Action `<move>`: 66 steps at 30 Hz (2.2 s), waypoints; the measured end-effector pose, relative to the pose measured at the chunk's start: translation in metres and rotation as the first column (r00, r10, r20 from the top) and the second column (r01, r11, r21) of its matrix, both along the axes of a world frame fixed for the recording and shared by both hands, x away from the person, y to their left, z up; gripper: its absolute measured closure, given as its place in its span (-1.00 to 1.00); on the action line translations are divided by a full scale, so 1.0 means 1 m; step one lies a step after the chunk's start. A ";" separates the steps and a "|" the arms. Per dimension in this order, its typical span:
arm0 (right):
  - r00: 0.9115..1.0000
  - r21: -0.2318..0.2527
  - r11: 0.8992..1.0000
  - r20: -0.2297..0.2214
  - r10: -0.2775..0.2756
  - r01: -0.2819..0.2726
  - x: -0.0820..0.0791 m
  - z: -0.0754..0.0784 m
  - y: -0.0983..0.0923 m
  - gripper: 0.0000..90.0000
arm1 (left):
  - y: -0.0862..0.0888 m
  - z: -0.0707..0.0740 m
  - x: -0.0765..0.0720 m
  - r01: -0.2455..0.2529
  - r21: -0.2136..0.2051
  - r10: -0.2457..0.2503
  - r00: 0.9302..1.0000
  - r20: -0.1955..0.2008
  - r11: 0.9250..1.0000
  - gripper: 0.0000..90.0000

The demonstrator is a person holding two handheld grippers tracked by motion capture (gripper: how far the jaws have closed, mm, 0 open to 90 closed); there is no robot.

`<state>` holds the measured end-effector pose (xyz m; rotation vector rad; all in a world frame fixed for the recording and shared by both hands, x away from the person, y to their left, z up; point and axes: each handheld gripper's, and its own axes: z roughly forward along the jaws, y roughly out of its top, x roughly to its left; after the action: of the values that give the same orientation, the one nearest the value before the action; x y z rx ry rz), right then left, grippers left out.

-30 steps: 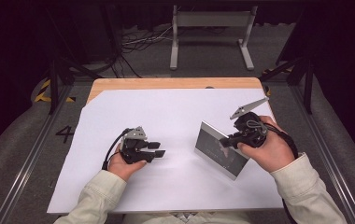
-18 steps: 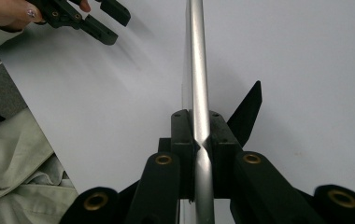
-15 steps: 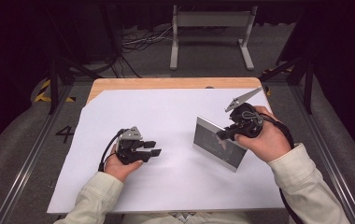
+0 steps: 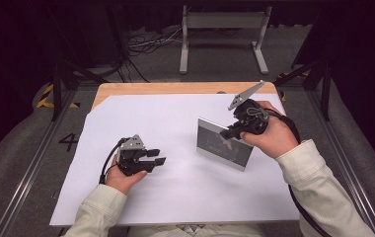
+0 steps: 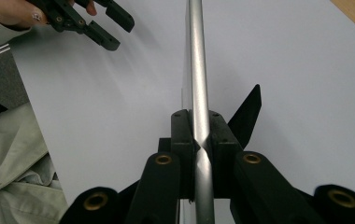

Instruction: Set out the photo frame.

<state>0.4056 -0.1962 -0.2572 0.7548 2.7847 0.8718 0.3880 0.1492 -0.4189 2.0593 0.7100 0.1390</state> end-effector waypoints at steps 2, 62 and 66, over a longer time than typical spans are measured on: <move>1.000 0.008 1.000 -0.004 0.008 -0.008 0.004 0.001 0.002 0.87 | 0.000 0.000 0.000 0.000 0.000 0.000 1.000 0.001 1.000 0.26; 0.896 -0.023 0.896 -0.034 0.443 -0.444 0.056 -0.040 0.028 0.86 | -0.003 -0.003 0.003 0.014 0.001 -0.014 1.000 -0.011 1.000 0.24; 0.898 -0.033 0.897 -0.029 0.440 -0.441 0.059 -0.041 0.025 0.84 | -0.003 -0.003 0.003 0.017 0.001 -0.017 1.000 -0.012 1.000 0.24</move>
<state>0.4642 -0.1715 -0.2983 0.1163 3.0337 0.8680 0.3910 0.1460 -0.4222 2.0681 0.7002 0.1176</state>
